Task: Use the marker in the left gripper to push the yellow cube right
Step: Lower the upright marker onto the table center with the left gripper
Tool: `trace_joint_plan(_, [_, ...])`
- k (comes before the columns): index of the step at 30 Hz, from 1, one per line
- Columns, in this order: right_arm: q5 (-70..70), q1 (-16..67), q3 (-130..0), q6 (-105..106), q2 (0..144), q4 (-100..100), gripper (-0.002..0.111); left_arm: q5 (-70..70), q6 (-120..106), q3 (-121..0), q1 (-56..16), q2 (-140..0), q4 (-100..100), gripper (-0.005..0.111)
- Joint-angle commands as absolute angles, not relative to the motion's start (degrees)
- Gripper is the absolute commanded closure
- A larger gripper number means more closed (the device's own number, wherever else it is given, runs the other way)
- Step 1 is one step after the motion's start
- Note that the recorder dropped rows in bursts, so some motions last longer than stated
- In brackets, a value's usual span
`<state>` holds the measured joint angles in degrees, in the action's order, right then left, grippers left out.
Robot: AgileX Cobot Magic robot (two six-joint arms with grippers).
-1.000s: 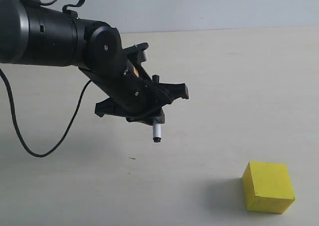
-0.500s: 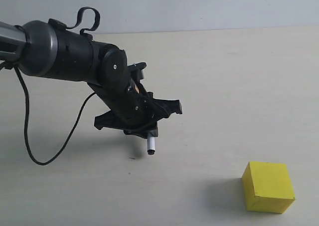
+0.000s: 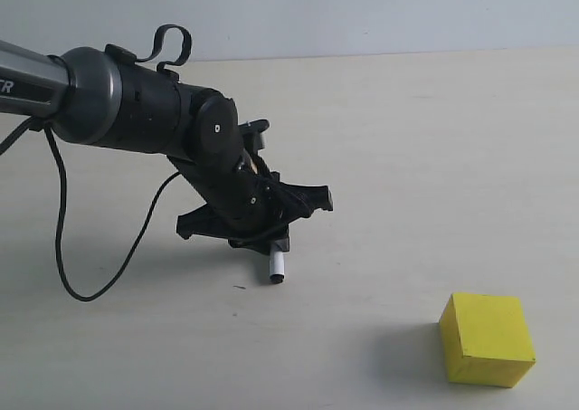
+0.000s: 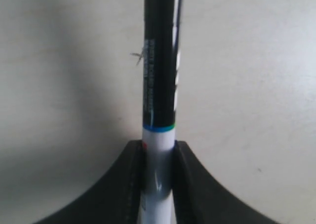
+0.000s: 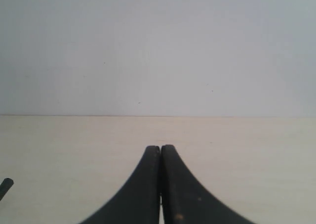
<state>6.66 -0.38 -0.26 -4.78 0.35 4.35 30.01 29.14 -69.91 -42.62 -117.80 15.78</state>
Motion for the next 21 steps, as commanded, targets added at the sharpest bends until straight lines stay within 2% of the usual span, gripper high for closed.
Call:
trace_joint_plan(1, [6.4,-0.3,0.0,-4.8,0.0,4.5,0.108,29.4,29.6,-70.2,-42.4,-118.0,15.7,0.107])
trace_joint_plan(9, [6.4,-0.3,0.0,-4.8,0.0,4.5,0.108,30.0,29.4,-70.2,-42.4,-118.0,15.8,0.106])
trace_joint_plan(11, [6.4,-0.3,0.0,-4.8,0.0,4.5,0.108,30.7,29.1,-70.2,-42.4,-118.0,15.8,0.100])
trace_joint_plan(14, [6.4,-0.3,0.0,-4.8,0.0,4.5,0.108,31.0,28.7,-70.2,-42.5,-118.0,15.8,0.074])
trace_joint_plan(16, [6.4,-0.3,0.0,-4.8,0.0,4.5,0.108,30.9,28.7,-70.2,-42.5,-118.0,15.8,0.064])
trace_joint_plan(21, [6.4,-0.3,0.0,-4.8,0.0,4.5,0.108,29.8,28.7,-70.2,-42.5,-118.0,15.8,0.060])
